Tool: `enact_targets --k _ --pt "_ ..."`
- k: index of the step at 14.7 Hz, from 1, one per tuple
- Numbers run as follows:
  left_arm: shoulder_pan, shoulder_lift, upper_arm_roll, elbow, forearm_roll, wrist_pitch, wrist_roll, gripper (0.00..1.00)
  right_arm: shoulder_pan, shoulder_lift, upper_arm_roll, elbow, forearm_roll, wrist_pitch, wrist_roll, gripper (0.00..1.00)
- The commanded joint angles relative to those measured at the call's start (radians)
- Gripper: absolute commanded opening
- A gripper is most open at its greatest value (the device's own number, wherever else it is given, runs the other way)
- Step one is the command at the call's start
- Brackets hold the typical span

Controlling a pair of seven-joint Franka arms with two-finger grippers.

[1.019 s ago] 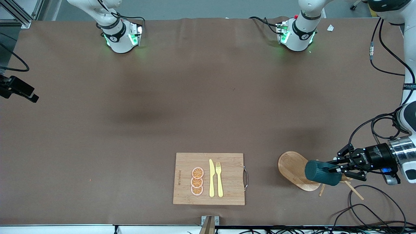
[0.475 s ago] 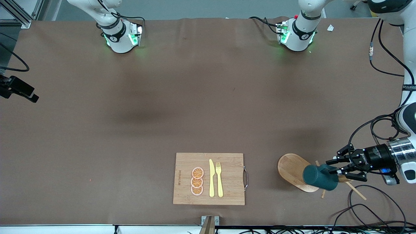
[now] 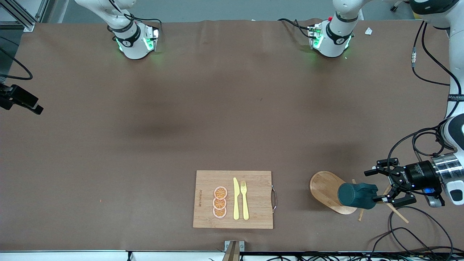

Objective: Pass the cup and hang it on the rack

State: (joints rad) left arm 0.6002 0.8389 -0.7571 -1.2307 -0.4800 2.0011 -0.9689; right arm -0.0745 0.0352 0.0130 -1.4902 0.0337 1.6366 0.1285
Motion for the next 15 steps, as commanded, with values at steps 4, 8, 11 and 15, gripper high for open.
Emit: enact_targets --k 4,8,11,15 --pt "-0.007 -0.084 -0.030 -0.009 0.038 -0.005 0.004 1.00 -0.011 -0.037 0.007 -0.041 0.014 0.012 -0.009 1.00" --pt "-0.007 -0.121 -0.115 -0.012 0.249 -0.053 0.004 1.00 -0.011 -0.037 0.007 -0.041 0.014 0.012 -0.009 1.00" --pt "-0.007 -0.146 -0.192 -0.013 0.466 -0.117 0.009 1.00 -0.011 -0.037 0.007 -0.041 0.014 0.012 -0.009 1.00" --pt "-0.008 -0.176 -0.269 -0.015 0.708 -0.200 0.084 1.00 -0.011 -0.038 0.007 -0.041 0.014 0.008 -0.009 1.00"
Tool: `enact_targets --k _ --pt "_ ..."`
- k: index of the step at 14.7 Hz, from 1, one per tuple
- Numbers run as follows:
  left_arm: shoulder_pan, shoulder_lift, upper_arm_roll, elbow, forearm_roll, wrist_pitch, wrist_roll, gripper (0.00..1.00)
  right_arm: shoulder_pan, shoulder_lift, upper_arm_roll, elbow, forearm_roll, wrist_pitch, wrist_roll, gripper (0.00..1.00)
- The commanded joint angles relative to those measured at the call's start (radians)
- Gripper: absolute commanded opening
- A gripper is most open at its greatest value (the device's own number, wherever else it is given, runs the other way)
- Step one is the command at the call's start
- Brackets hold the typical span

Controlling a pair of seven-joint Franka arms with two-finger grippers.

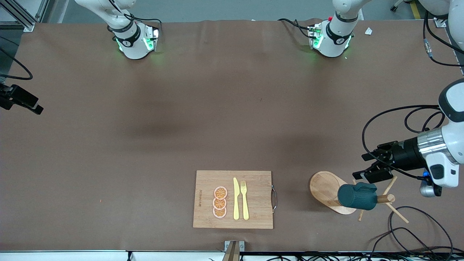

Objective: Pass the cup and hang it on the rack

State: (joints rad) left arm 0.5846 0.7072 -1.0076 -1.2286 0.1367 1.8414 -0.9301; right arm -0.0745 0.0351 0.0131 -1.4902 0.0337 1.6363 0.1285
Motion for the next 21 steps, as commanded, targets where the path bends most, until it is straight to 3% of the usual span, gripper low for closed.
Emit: enact_targets --k 1,8,13,15,17,21 --pt "0.006 -0.061 -0.025 -0.019 0.144 -0.065 0.086 1.00 -0.013 -0.038 0.007 -0.041 0.014 0.007 -0.009 1.00" --pt "0.020 -0.161 -0.025 -0.012 0.311 -0.215 0.538 1.00 -0.013 -0.038 0.007 -0.041 0.014 0.007 -0.009 1.00" --pt "0.006 -0.225 0.001 -0.009 0.327 -0.251 0.619 1.00 -0.011 -0.043 0.007 -0.041 0.014 0.007 -0.009 1.00" --pt "-0.082 -0.290 0.140 -0.011 0.304 -0.251 0.663 1.00 -0.013 -0.043 0.007 -0.041 0.014 0.005 -0.009 1.00" --pt "-0.187 -0.375 0.326 -0.014 0.188 -0.252 0.781 1.00 -0.014 -0.046 0.007 -0.042 0.015 0.005 -0.010 1.00" --pt "-0.469 -0.515 0.819 -0.015 -0.109 -0.375 0.888 1.00 -0.016 -0.047 0.004 -0.042 0.015 0.014 -0.046 1.00"
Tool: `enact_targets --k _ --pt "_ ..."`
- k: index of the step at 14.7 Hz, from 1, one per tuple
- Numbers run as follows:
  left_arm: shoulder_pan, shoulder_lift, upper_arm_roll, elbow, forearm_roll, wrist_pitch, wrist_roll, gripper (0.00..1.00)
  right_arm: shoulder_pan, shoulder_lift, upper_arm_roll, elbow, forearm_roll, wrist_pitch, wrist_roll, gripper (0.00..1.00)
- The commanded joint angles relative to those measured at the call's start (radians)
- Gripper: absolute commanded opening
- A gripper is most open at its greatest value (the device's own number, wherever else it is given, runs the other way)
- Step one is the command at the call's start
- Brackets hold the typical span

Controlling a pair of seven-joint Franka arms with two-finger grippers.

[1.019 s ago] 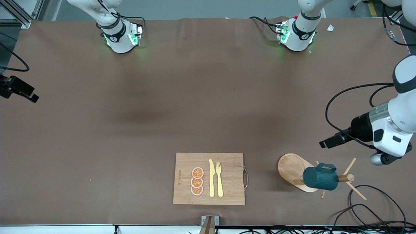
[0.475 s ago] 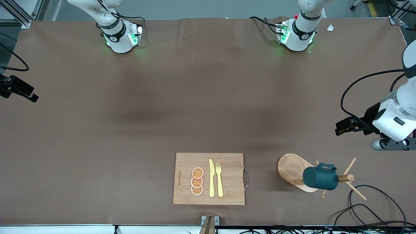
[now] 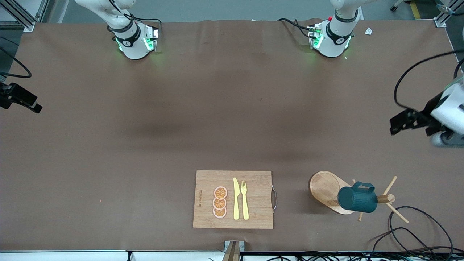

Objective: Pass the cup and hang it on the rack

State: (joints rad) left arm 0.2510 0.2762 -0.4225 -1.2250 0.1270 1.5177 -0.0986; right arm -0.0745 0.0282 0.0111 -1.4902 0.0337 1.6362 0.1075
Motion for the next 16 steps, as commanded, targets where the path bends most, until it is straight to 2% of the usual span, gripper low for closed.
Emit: enact_targets --k 1,3,6,9,13,16 --pt "-0.200 -0.112 0.328 -0.024 -0.113 -0.066 0.100 1.00 -0.016 -0.040 0.004 -0.042 0.015 0.014 -0.025 1.00" --pt "-0.306 -0.144 0.442 -0.036 -0.115 -0.109 0.148 1.00 -0.016 -0.053 0.004 -0.059 0.014 0.019 -0.026 1.00" --pt "-0.315 -0.172 0.447 -0.060 -0.132 -0.157 0.106 1.00 -0.016 -0.054 0.006 -0.065 0.012 0.025 -0.032 1.00" --pt "-0.332 -0.254 0.445 -0.172 -0.130 -0.105 0.077 1.00 -0.014 -0.054 0.006 -0.065 0.012 0.028 -0.034 1.00" --pt "-0.337 -0.293 0.433 -0.229 -0.130 -0.094 0.069 1.00 -0.010 -0.054 0.009 -0.065 0.011 0.028 -0.034 1.00" --pt "-0.335 -0.293 0.410 -0.234 -0.130 -0.076 0.066 1.00 -0.008 -0.054 0.010 -0.065 0.005 0.027 -0.035 1.00"
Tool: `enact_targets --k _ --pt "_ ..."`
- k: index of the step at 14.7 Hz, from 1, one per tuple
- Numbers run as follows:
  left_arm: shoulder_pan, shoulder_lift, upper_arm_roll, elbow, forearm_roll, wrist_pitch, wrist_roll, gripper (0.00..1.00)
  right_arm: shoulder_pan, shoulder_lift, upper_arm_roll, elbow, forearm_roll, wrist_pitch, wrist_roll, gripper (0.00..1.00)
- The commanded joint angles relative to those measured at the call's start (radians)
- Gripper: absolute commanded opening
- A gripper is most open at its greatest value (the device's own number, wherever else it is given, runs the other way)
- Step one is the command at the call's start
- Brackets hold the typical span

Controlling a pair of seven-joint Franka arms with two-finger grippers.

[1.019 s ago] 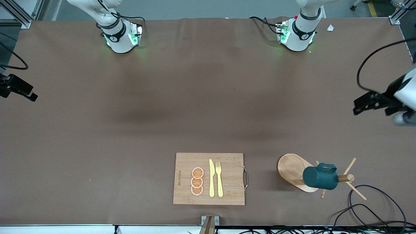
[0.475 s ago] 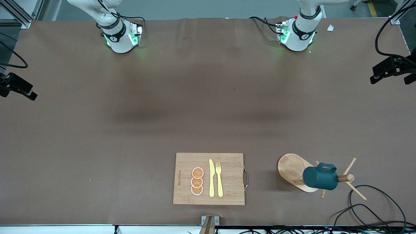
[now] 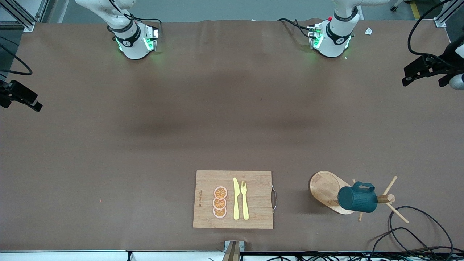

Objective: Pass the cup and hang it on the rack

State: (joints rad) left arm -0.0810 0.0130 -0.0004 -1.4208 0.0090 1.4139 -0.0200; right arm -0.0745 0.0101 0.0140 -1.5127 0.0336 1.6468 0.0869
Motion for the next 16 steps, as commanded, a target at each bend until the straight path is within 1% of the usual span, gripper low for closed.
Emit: enact_targets --k 1,7,16 --pt "-0.005 -0.030 -0.013 -0.038 -0.011 0.028 -0.012 1.00 -0.008 -0.036 0.007 -0.043 0.005 0.016 -0.015 1.00" --pt "-0.003 -0.048 -0.021 -0.086 -0.014 0.057 -0.012 1.00 -0.008 -0.036 0.007 -0.043 0.002 0.016 -0.049 1.00" --pt "0.001 -0.018 -0.020 -0.061 -0.001 0.057 -0.005 1.00 -0.008 -0.036 0.007 -0.043 0.002 0.015 -0.049 1.00"
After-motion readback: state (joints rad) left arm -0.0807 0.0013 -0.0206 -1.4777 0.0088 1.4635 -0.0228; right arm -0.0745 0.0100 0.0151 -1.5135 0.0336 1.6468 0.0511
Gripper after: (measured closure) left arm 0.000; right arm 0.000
